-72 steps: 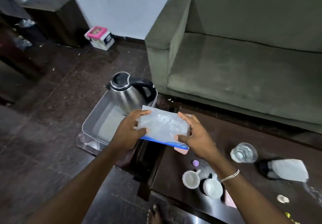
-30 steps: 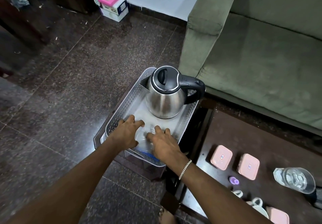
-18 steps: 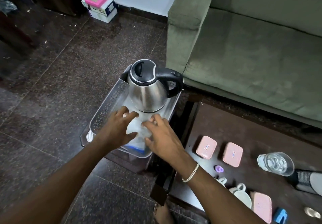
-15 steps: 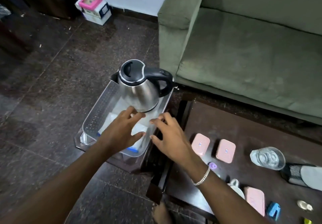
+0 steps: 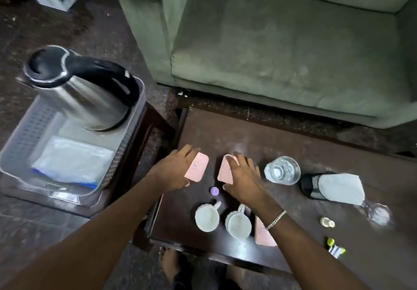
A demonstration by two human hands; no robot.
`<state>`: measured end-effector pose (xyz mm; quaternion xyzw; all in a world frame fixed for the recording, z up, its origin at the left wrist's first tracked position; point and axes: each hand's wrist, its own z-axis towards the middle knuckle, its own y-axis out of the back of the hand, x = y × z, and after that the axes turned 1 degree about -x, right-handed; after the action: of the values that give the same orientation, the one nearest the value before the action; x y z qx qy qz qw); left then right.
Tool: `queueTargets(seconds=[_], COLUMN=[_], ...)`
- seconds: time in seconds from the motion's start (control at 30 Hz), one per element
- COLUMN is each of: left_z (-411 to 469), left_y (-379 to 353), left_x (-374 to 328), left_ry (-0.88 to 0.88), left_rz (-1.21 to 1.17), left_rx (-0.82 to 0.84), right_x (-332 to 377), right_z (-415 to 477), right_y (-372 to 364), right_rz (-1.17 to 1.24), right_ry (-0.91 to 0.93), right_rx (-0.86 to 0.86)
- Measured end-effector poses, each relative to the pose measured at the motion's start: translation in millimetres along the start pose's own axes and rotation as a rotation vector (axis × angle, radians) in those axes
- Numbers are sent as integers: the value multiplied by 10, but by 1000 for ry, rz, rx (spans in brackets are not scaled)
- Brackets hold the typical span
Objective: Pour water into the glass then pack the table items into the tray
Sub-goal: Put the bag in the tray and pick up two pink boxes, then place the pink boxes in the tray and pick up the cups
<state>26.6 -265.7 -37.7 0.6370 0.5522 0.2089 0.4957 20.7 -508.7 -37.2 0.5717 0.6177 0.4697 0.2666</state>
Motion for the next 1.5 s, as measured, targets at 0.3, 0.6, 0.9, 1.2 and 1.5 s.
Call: queueTargets(seconds=[0.3, 0.6, 0.9, 1.2, 1.5], left_z=[191, -404, -1729, -1963, -1848], left_y=[-218, 501, 1233, 846, 674], left_x=[-119, 126, 1392, 2093, 2334], left_ry=[28, -22, 178, 270, 237], left_rz=[-17, -130, -145, -237, -236], left_rx=[17, -157, -281, -53, -5], right_x=[-190, 386, 2150, 3115, 3246], right_z=[122, 6, 62, 237, 322], right_y=[-197, 201, 729, 247, 57], right_rz=[61, 268, 374, 77, 61], right_ry=[12, 71, 355, 335, 320], right_rx=[-53, -189, -338, -277, -159])
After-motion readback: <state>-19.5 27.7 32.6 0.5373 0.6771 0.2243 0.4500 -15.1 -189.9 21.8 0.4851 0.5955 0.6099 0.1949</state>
